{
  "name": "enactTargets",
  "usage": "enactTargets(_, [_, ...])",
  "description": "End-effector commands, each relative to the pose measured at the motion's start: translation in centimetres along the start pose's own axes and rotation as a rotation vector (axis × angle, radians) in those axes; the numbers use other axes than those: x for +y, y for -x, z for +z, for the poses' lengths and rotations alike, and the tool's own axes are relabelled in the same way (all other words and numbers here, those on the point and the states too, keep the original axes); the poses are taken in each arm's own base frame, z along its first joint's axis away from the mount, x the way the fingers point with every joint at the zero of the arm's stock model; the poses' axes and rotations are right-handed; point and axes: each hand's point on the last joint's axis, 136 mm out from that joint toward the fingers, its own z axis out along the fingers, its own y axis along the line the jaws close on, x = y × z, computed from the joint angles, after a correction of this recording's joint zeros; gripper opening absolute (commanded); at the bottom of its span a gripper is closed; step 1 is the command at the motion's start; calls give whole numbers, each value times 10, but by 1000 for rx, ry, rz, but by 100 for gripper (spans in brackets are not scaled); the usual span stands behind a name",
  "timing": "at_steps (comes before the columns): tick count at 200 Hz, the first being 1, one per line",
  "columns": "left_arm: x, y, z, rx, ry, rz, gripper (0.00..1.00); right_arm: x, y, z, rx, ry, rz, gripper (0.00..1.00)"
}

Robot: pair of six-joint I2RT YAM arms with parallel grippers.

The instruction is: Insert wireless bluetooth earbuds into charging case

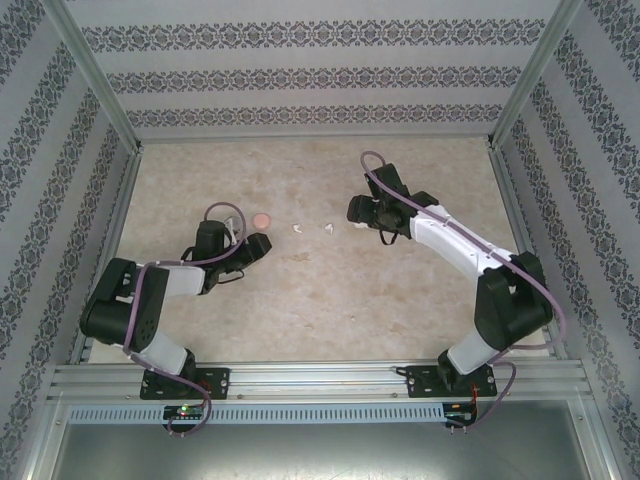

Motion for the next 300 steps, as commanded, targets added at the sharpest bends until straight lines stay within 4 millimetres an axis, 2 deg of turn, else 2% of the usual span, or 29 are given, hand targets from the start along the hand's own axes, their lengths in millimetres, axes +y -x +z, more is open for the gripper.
enactTargets(1, [45,-8,-17,17,211,-88,76,-12,10,5,-2,-80,-18,72])
enactTargets(41, [56,-11,-29,81,303,-163,83,-14,17,19,17,-113,-15,73])
enactTargets(54, [60,-13,-30,100,327,-204,88,-14,19,20,17,-119,-17,73])
enactTargets(78, [70,-18,-40,129,415,-253,89,-16,24,20,18,-137,-21,73])
enactTargets(97, [74,-24,-51,144,483,-300,90,-18,29,19,14,-148,-24,73])
enactTargets(102, [72,-23,-54,149,490,-302,100,-19,30,19,14,-150,-23,73])
enactTargets(142, [71,-14,-88,95,601,-271,99,-21,38,21,6,-160,-16,73])
enactTargets(161, [62,-1,-98,28,584,-221,99,-24,38,28,16,-170,-24,73])
enactTargets(226, [-5,69,-115,-207,383,38,99,-37,20,72,137,-237,-102,81])
enactTargets(244, [-16,85,-119,-256,372,52,99,-38,17,84,167,-243,-120,82])
enactTargets(284, [-58,106,-99,-219,208,113,99,-35,17,105,215,-253,-146,82])
enactTargets(300, [-67,116,-94,-222,183,91,99,-36,17,113,231,-269,-148,82])
